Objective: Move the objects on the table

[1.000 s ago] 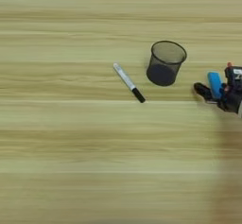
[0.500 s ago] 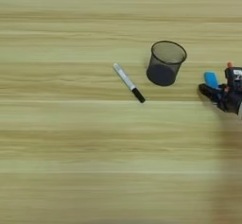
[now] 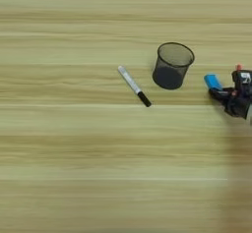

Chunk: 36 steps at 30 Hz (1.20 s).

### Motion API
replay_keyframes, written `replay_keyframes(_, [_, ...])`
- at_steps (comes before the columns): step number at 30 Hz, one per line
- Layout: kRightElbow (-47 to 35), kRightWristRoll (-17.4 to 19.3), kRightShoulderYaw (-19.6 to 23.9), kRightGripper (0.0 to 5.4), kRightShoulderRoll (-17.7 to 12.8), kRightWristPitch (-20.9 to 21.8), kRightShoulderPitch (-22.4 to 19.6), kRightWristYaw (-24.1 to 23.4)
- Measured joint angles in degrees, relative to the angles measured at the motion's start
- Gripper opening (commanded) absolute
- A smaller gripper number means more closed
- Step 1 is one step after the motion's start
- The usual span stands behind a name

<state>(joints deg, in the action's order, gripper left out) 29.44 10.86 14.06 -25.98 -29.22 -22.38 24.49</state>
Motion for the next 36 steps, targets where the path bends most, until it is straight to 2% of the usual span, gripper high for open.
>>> replay_keyframes(17, [-0.37,-0.14,-3.47,1.42,2.48,-0.05,-1.68,0.92])
replay_keyframes(34, [0.04,-0.48,-3.97,1.42,3.33,0.65,-2.12,0.60])
replay_keyframes(36, [0.05,-0.56,-4.05,1.79,3.39,0.81,-2.12,0.32])
